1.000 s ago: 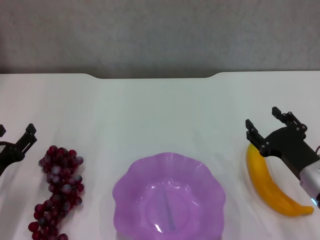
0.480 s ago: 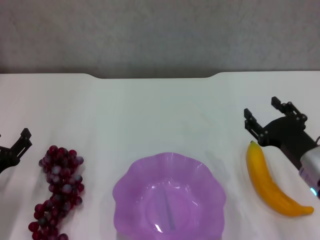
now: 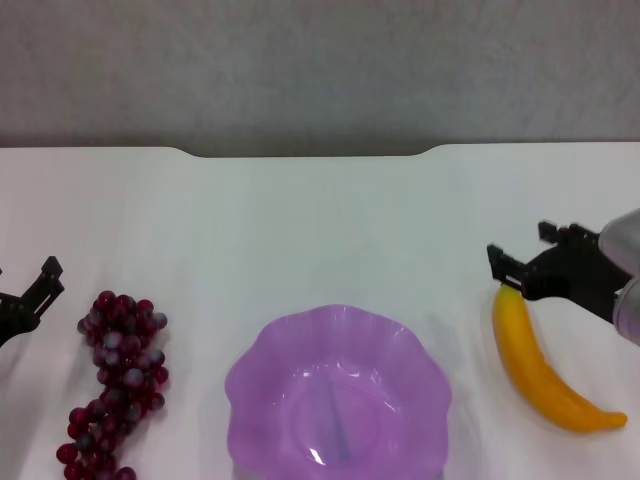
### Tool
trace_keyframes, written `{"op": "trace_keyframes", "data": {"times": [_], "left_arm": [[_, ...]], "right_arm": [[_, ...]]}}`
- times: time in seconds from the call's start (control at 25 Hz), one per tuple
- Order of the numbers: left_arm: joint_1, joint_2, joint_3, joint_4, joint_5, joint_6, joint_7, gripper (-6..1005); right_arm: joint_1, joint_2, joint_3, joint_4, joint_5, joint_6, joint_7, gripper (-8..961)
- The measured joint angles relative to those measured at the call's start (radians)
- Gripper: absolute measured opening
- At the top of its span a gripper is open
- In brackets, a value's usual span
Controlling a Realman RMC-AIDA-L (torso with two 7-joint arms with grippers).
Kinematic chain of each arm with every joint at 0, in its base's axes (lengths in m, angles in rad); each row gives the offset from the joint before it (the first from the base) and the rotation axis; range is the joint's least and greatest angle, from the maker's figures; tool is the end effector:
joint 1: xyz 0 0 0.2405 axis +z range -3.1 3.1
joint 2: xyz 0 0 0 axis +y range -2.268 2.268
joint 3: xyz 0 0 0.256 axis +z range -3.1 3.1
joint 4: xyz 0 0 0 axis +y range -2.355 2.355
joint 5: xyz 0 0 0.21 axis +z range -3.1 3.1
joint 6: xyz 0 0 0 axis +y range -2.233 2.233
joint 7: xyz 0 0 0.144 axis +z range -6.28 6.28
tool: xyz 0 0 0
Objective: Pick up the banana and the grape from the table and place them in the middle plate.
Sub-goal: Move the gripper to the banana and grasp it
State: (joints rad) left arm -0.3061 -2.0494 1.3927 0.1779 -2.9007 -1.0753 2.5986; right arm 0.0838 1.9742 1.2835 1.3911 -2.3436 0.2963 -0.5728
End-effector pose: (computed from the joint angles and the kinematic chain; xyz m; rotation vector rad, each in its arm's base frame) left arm -0.3783 0.3010 0.0068 -1.6274 -0.7940 -0.7086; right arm 0.2431 0.3361 -0.0101 -2.0701 0.6900 0.2364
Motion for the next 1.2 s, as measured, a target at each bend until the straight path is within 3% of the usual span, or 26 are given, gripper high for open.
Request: {"op": "trace_keyframes", "data": {"times": [0.16, 0.36, 0.84, 1.2], "left_arm": [[-0.001, 0.000, 0.000, 0.000, 0.000, 0.000, 0.000, 865], [-0.004, 0.000, 0.000, 0.000, 0.000, 0.000, 0.000, 866], [-0.008, 0.000, 0.000, 0.000, 0.000, 0.000, -0.001, 866], [-0.013, -0.001, 0.002, 0.000, 0.000, 0.000, 0.000, 866]], "right_arm": [[0.049, 0.022, 0.146, 0.028, 0.001, 0.281, 0.007, 726], [0.085, 0.024, 0.256, 0.012, 0.004, 0.421, 0.067, 725], [0.237, 0.025, 0.281, -0.286, 0.007, 0.465, 0.116, 724], [0.273, 0.028, 0.274, -0.368, 0.007, 0.455, 0.111, 724]]}}
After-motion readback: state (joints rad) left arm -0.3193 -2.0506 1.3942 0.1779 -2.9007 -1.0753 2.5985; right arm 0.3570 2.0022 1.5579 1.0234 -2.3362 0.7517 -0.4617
